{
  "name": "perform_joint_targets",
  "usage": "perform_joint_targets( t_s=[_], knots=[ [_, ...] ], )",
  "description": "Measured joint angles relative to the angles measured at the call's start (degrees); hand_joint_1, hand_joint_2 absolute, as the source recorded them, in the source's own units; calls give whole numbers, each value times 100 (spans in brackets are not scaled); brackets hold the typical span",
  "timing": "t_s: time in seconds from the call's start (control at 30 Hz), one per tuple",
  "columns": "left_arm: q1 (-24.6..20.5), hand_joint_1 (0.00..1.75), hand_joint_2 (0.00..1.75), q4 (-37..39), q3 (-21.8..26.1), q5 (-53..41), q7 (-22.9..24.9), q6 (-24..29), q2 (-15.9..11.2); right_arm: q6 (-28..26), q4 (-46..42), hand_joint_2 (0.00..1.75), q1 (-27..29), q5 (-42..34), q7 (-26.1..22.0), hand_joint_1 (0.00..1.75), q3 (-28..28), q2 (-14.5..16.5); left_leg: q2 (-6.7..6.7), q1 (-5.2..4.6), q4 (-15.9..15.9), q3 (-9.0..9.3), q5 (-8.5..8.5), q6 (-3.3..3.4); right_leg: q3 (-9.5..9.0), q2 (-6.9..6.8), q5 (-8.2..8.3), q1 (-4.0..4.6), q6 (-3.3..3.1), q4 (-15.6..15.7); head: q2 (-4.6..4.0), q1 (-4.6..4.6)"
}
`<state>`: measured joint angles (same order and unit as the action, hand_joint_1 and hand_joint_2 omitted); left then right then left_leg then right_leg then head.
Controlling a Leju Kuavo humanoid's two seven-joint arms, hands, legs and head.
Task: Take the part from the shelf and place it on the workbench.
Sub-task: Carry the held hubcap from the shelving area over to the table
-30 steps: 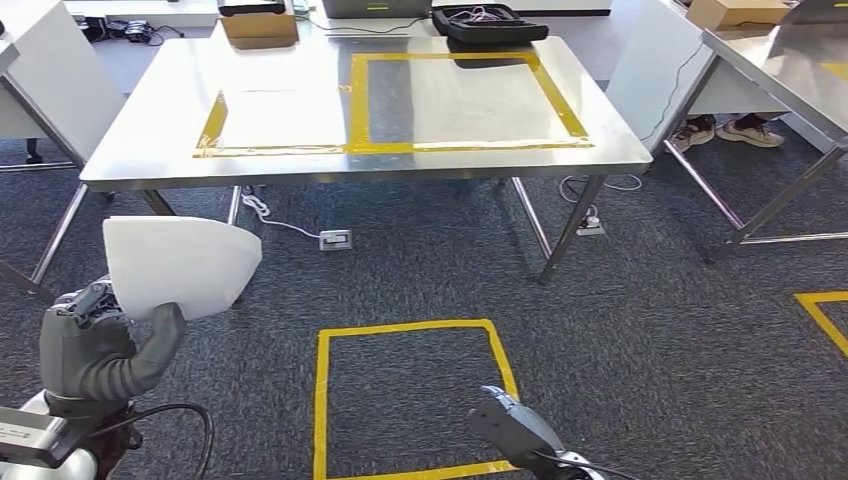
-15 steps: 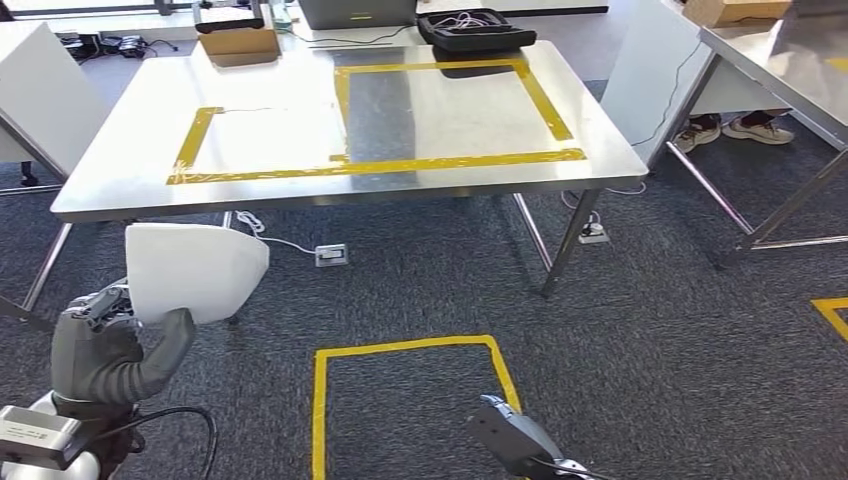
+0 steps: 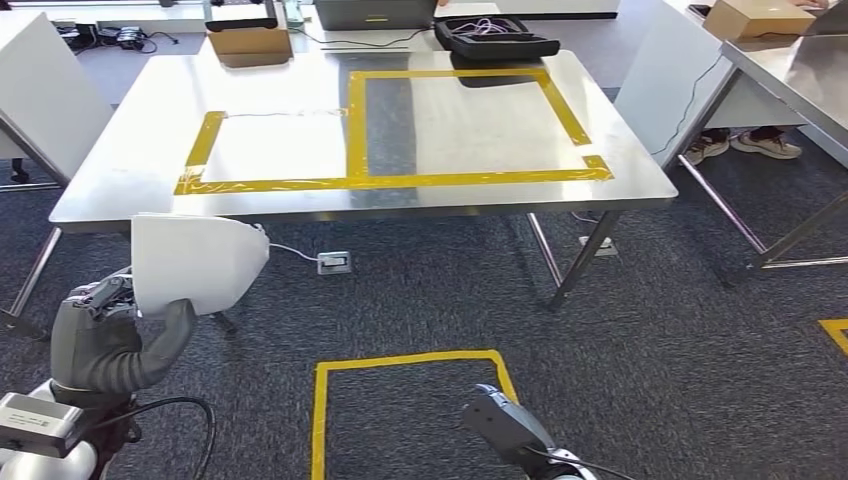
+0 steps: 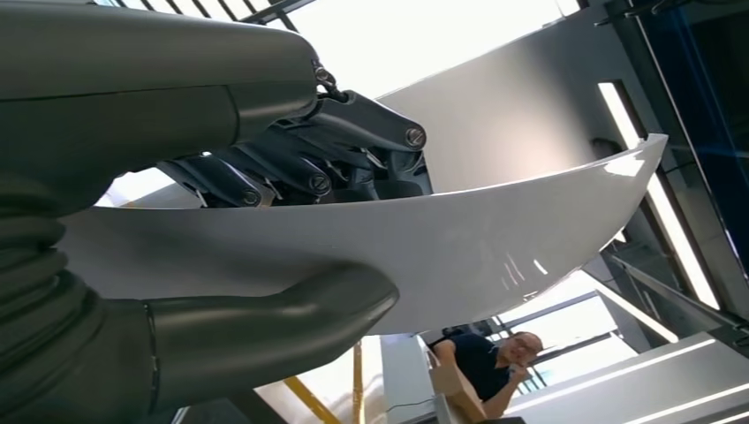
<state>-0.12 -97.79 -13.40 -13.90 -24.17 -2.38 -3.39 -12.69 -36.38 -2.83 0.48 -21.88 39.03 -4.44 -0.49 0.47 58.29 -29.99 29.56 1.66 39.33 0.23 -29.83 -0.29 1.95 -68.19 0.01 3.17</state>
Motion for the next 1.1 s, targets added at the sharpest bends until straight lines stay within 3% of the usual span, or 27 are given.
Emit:
perform_joint_targets(
  t_s=[0.03,0.1,0.23,0.3,0.4,0.43,0.47,0.53,0.6,0.7,0.77,0.8,0.9,0.93,0.97,1.03,1.1],
  knots=[
    [-1,175,175,-7,0,-1,10,-4,-1,7,7,0,1,4,-6,0,-5,1,-1,-6,5,74,59,-19,-91,-2,289,4,-22,385,0,1],
    [3,175,175,-26,0,-4,31,-10,-1,22,20,0,5,12,-18,0,-12,7,-4,-21,-8,138,152,-76,-197,-8,557,24,-80,869,-1,2],
    [26,175,175,-109,-1,-7,66,-20,-4,18,27,0,13,51,-30,0,-31,21,2,-28,113,192,199,-212,-335,-1,508,14,-228,987,1,4],
    [44,175,175,-149,-2,-5,67,-5,-9,12,27,0,10,70,-34,0,-35,22,13,-20,632,-71,332,-256,-458,1,443,4,-286,1013,1,15],
    [119,175,175,-196,-2,-6,74,20,-13,14,27,0,27,112,-2,0,-37,17,15,-17,1578,-755,716,-294,-598,4,310,16,-318,1015,1,24],
    [143,175,175,-216,-2,-9,83,25,-13,18,27,0,38,127,13,0,-37,11,15,-19,1618,-864,694,-285,-659,7,264,24,-321,1015,0,25],
    [159,175,175,-243,-2,-16,98,31,-13,23,25,0,46,135,21,0,-37,2,15,-21,1464,-877,534,-268,-727,11,215,32,-320,1015,0,25],
    [175,175,175,-303,-2,-39,126,40,-11,26,10,0,54,143,23,0,-38,-21,18,-40,751,-722,-46,-205,-865,16,112,46,-303,1012,0,25],
    [186,175,175,-352,-2,-61,154,45,-4,6,-12,0,61,145,35,0,-45,-49,23,-77,187,-589,-350,-136,-921,21,27,61,-257,1005,0,28],
    [204,175,175,-395,2,-76,186,45,12,-27,-73,0,94,163,62,0,-62,-106,18,-84,38,-515,-377,-37,-949,18,-17,73,-152,968,1,30],
    [203,175,175,-412,4,-78,185,45,26,-33,-107,0,96,169,69,0,-72,-139,17,-59,3,-419,-361,25,-890,12,-94,67,-86,751,0,26],
    [204,175,175,-417,4,-79,185,45,35,-34,-118,0,92,171,74,0,-75,-154,18,-46,-10,-375,-343,48,-752,10,-199,53,-53,488,0,22],
    [221,175,175,-416,4,-82,185,45,46,-23,-132,0,116,173,101,0,-75,-175,16,-43,-11,-305,-257,71,-92,7,-563,11,21,-497,1,11],
    [228,175,175,-415,4,-84,185,45,46,-19,-132,0,131,173,107,0,-75,-176,12,-42,-11,-270,-224,67,36,7,-539,0,35,-593,1,10],
    [232,175,175,-415,4,-84,185,45,47,-19,-132,0,142,173,108,0,-74,-177,9,-40,-11,-221,-186,57,57,6,-385,-9,44,-472,1,9],
    [234,175,175,-415,4,-84,185,45,49,-18,-132,0,150,173,107,0,-75,-180,7,-34,-12,-108,-98,21,-169,0,150,-18,35,256,0,9],
    [232,175,175,-415,4,-96,178,45,56,12,-131,0,144,174,107,0,-75,-183,8,-37,-9,-36,-24,-40,-379,-12,362,4,-20,850,0,5]
  ],
)
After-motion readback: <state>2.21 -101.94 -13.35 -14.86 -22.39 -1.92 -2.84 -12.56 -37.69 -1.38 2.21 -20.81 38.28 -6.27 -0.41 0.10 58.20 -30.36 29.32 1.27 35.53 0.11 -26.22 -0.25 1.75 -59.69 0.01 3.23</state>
